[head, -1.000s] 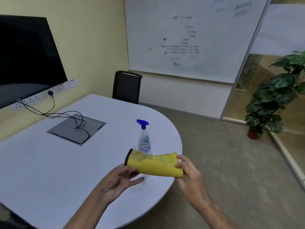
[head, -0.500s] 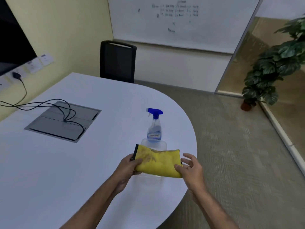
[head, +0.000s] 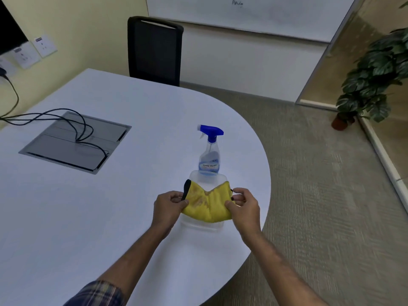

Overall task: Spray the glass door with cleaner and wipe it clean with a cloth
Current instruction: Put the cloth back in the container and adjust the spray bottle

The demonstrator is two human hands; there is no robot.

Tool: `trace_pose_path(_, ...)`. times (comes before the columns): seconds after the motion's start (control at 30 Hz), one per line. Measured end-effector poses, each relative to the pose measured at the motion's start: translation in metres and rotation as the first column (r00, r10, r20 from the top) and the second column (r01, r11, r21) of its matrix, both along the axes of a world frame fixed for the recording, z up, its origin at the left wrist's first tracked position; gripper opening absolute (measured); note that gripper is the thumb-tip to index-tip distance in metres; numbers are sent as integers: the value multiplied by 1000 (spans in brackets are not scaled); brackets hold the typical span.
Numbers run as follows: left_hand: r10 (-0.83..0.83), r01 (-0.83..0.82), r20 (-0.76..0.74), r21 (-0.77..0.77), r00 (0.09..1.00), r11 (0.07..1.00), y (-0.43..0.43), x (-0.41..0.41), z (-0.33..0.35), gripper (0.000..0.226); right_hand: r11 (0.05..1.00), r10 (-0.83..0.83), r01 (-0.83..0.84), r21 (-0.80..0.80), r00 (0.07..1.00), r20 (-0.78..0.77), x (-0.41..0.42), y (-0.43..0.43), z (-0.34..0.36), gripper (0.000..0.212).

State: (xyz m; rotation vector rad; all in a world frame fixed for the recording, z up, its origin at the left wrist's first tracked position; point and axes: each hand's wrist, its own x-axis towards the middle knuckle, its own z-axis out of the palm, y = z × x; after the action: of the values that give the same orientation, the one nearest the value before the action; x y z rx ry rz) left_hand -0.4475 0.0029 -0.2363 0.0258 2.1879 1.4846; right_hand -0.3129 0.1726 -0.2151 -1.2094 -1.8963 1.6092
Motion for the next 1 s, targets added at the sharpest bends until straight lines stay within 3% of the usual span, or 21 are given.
trace_pose_path(0.33, 9, -23, -177, -78, 984, 997, 11, 11, -34, 21, 978, 82, -102, 184, 991, 110, -22, -16, -35, 32)
trace_pose_path(0.53, -67, 27, -269, -149, 961, 988, 11, 11, -50, 24, 936, 139, -207, 286, 961, 238, -22, -20, -53, 29)
trace_pose_path(0.73, -111, 58, -323, -171, 940, 984, 12, 15, -60, 32, 826, 144, -299, 478, 931, 334, -27, -19, -66, 17)
trace_pose_path(1.0, -133, 60, -409, -185, 903, 981, 15, 17, -67, 35, 711, 144, -409, 572, 881, 451, -31, -11, -78, 10)
